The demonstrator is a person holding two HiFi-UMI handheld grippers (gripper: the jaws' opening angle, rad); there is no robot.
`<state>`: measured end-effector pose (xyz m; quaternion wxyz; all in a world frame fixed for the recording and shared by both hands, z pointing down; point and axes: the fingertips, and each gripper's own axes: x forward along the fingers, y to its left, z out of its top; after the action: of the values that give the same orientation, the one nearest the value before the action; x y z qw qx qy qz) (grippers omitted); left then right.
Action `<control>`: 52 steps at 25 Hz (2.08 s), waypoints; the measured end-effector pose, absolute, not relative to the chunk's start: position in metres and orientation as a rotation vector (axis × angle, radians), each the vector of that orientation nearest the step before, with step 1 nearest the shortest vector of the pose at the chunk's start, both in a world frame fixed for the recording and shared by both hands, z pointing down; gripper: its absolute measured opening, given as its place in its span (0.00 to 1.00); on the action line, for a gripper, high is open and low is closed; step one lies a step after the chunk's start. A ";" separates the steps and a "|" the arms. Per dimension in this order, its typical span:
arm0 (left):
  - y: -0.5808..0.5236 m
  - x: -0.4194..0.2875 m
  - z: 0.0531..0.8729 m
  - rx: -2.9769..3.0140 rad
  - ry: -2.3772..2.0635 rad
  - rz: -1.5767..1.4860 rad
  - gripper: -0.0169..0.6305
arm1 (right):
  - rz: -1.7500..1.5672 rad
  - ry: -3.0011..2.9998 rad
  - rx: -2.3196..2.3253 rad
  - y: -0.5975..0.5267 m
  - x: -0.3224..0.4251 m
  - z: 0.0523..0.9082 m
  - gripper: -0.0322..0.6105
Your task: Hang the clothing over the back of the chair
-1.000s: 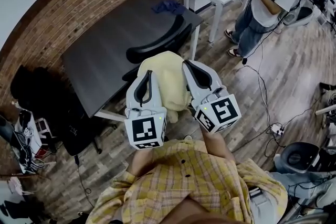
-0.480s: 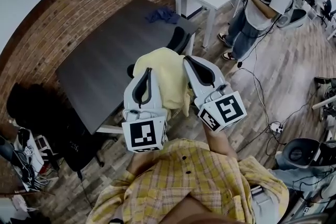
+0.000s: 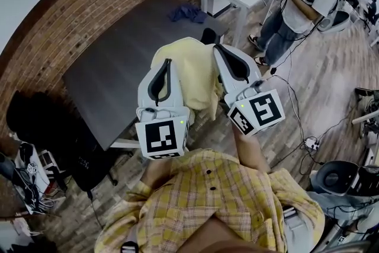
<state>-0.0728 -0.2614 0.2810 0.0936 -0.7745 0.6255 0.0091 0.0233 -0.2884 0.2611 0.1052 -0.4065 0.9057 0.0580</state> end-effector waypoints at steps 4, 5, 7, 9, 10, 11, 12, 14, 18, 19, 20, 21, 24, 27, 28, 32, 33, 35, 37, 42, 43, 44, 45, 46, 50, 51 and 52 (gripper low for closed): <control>-0.273 -0.076 0.277 -2.307 1.827 0.008 0.03 | 0.190 2.654 -1.221 -0.300 0.021 0.256 0.07; -0.275 -0.077 0.274 -2.303 1.822 0.015 0.03 | 0.200 2.651 -1.225 -0.303 0.020 0.253 0.07; -0.279 -0.078 0.267 -2.295 1.818 0.048 0.03 | 0.216 2.645 -1.229 -0.308 0.018 0.249 0.07; -0.283 -0.080 0.265 -2.295 1.810 0.036 0.03 | 0.232 2.644 -1.229 -0.312 0.016 0.245 0.07; -0.286 -0.081 0.264 -2.294 1.807 0.029 0.03 | 0.240 2.644 -1.229 -0.315 0.015 0.243 0.07; -0.289 -0.082 0.262 -2.293 1.806 0.040 0.03 | 0.247 2.644 -1.228 -0.317 0.014 0.242 0.07; -0.291 -0.083 0.259 -2.291 1.807 0.056 0.03 | 0.253 2.644 -1.226 -0.319 0.012 0.241 0.07; -0.295 -0.086 0.257 -2.280 1.804 0.043 0.03 | 0.263 2.642 -1.224 -0.323 0.009 0.238 0.07; -0.306 -0.093 0.251 -2.260 1.801 0.011 0.03 | 0.288 2.644 -1.218 -0.333 0.002 0.229 0.07; -0.309 -0.095 0.249 -2.257 1.804 0.006 0.03 | 0.294 2.647 -1.214 -0.336 0.000 0.227 0.07; -0.313 -0.096 0.248 -2.256 1.807 -0.002 0.03 | 0.297 2.649 -1.210 -0.340 -0.001 0.224 0.07; -0.317 -0.097 0.246 -2.258 1.810 -0.010 0.03 | 0.297 2.650 -1.204 -0.343 -0.002 0.221 0.07; -0.326 -0.100 0.242 -2.264 1.810 -0.025 0.03 | 0.285 2.647 -1.187 -0.351 -0.003 0.213 0.07; -0.334 -0.103 0.237 -2.259 1.810 -0.028 0.03 | 0.294 2.643 -1.196 -0.361 -0.004 0.210 0.07; -0.338 -0.103 0.235 -2.258 1.809 -0.027 0.03 | 0.298 2.644 -1.199 -0.364 -0.005 0.208 0.07; -0.350 -0.105 0.224 -2.261 1.782 -0.019 0.03 | 0.315 2.654 -1.194 -0.376 -0.013 0.198 0.07; -0.352 -0.105 0.220 -2.257 1.777 -0.020 0.03 | 0.312 2.654 -1.186 -0.377 -0.015 0.194 0.07; -0.355 -0.105 0.213 -2.249 1.773 -0.019 0.03 | 0.310 2.651 -1.178 -0.380 -0.018 0.188 0.07; -0.359 -0.106 0.208 -2.244 1.775 -0.016 0.03 | 0.315 2.650 -1.182 -0.383 -0.019 0.183 0.07; -0.379 -0.115 0.202 -2.214 1.806 -0.040 0.03 | 0.341 2.665 -1.203 -0.400 -0.027 0.175 0.07; -0.383 -0.116 0.202 -2.209 1.813 -0.049 0.03 | 0.339 2.666 -1.209 -0.404 -0.028 0.175 0.07; -0.387 -0.117 0.203 -2.204 1.820 -0.056 0.03 | 0.333 2.668 -1.214 -0.408 -0.029 0.175 0.07; -0.391 -0.118 0.204 -2.201 1.828 -0.064 0.03 | 0.325 2.670 -1.218 -0.412 -0.031 0.177 0.07; -0.394 -0.119 0.206 -2.200 1.836 -0.069 0.03 | 0.317 2.673 -1.221 -0.415 -0.032 0.179 0.07; -0.405 -0.125 0.211 -2.200 1.870 -0.070 0.03 | 0.298 2.674 -1.245 -0.427 -0.039 0.185 0.07; -0.407 -0.126 0.212 -2.201 1.876 -0.068 0.03 | 0.294 2.673 -1.255 -0.430 -0.040 0.186 0.07; -0.409 -0.127 0.214 -2.203 1.882 -0.068 0.03 | 0.291 2.670 -1.266 -0.432 -0.041 0.188 0.07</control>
<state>-0.1269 -0.4091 0.2141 0.1213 -0.7546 0.6445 -0.0234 -0.0406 -0.4325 0.1881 0.0861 -0.4247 0.8959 0.0975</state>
